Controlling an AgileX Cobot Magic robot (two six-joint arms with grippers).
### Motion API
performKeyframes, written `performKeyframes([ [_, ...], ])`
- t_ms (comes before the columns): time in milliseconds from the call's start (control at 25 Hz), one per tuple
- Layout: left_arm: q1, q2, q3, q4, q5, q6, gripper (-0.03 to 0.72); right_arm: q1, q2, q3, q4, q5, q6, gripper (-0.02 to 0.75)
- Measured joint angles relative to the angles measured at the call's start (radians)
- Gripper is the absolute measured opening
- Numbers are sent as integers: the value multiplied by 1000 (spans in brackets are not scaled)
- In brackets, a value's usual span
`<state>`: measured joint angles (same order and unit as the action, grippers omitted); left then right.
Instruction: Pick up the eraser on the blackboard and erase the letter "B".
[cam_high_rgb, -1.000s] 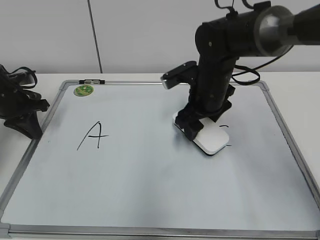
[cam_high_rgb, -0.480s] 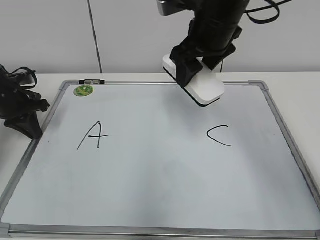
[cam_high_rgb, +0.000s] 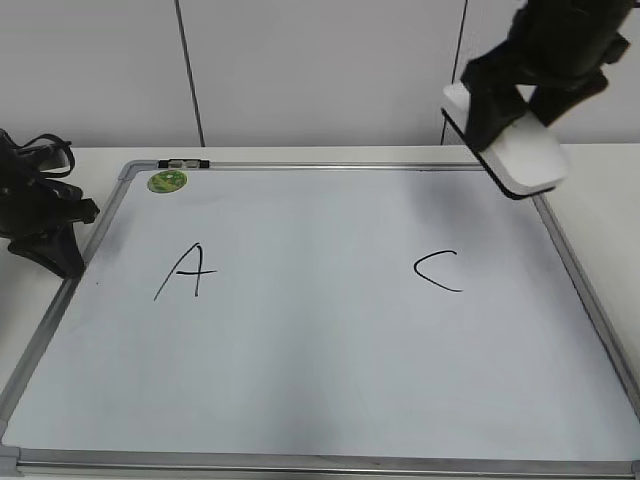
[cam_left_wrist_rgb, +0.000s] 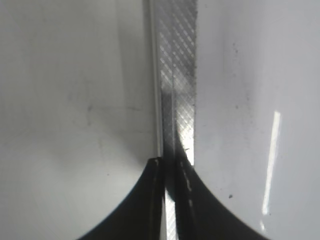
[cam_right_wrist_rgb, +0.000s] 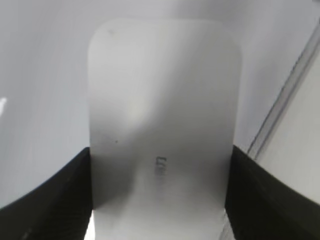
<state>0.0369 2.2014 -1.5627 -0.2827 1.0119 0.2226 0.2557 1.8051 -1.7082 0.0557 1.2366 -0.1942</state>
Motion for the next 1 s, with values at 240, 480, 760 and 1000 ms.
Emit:
performKeyframes([
  [240,0,0,0,0,0,0,11,-117,-124,265,2,-74,58,552],
  [480,0,0,0,0,0,0,11,-176,-135,460,0,-201,95,552],
  [760,0,0,0,0,0,0,11,-198,-120,530,3,-328,118,552],
  [1000,0,0,0,0,2,0,11,-237,-34,530,4,-372,120,552],
])
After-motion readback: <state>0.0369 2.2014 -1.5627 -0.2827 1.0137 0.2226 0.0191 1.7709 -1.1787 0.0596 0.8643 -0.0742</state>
